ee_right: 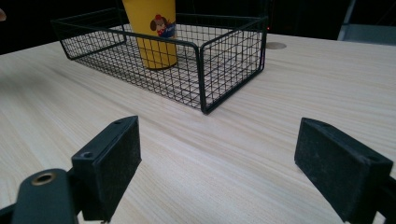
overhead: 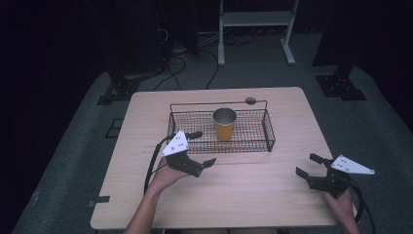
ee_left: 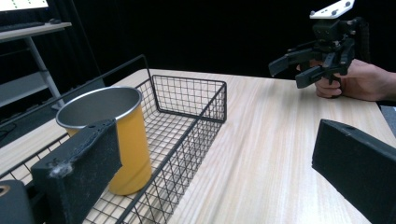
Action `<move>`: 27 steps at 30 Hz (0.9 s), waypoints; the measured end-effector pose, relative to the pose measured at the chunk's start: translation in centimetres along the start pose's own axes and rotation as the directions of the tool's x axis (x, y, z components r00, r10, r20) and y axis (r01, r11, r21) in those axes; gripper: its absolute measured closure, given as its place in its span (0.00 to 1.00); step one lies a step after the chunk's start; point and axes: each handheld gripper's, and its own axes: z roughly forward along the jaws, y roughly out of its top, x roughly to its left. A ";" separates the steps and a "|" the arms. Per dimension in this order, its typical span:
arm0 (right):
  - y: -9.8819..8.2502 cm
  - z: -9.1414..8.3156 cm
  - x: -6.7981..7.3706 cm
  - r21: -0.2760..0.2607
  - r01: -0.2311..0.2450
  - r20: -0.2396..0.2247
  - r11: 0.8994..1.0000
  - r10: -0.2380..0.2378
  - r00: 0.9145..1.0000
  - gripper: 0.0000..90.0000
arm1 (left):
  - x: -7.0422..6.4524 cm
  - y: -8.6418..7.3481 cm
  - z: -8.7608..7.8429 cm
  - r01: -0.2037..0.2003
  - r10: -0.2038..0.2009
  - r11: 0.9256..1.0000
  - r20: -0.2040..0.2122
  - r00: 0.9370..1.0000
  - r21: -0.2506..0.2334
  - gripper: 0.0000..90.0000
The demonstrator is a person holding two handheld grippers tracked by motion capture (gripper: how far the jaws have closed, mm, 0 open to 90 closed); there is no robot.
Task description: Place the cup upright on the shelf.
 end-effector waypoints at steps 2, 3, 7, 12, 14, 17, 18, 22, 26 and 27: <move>0.0 0.0 0.0 -0.001 -0.001 0.000 1.000 0.001 1.000 0.15 | -0.2 -0.3 -0.3 0.008 -0.008 1.000 -0.001 1.000 -0.004 0.01; 0.0 0.0 0.0 -0.001 -0.002 0.000 1.000 0.002 1.000 0.15 | -0.3 -0.4 -0.4 0.008 -0.008 1.000 -0.003 1.000 -0.003 0.01; 0.0 0.0 0.0 -0.001 -0.002 -0.001 1.000 0.002 1.000 0.15 | -0.7 -0.7 -0.8 0.016 -0.016 1.000 0.004 1.000 -0.006 0.01; 0.0 0.0 0.0 -0.001 -0.003 -0.002 1.000 0.003 1.000 0.15 | -1.3 -1.2 -1.2 0.019 -0.019 1.000 0.005 1.000 -0.006 0.01; 0.0 0.0 0.0 -0.001 -0.003 -0.001 1.000 0.003 1.000 0.15 | -1.4 -1.4 -1.3 0.022 -0.021 1.000 0.006 1.000 -0.007 0.01; 0.0 0.0 0.0 -0.001 -0.003 -0.002 1.000 0.003 1.000 0.15 | -2.1 -2.2 -1.6 0.051 -0.050 0.999 0.020 0.999 -0.017 0.01; 0.0 0.0 0.0 -0.001 -0.003 -0.002 1.000 0.003 1.000 0.15 | -2.2 -2.3 -1.7 0.040 -0.040 0.999 0.013 0.999 -0.007 0.01; 0.0 0.0 0.0 -0.001 -0.004 -0.001 1.000 0.004 1.000 0.15 | -2.7 -3.0 -2.0 0.045 -0.045 0.999 0.004 0.999 -0.011 0.01; 0.0 0.0 0.0 0.000 -0.003 -0.001 1.000 0.003 1.000 0.15 | -3.2 -3.6 -2.4 0.049 -0.049 0.999 -0.009 0.999 -0.017 0.01; 0.0 0.0 0.0 0.000 -0.004 -0.002 1.000 0.004 1.000 0.15 | -3.3 -3.8 -2.5 0.051 -0.051 0.999 -0.009 0.999 -0.018 0.01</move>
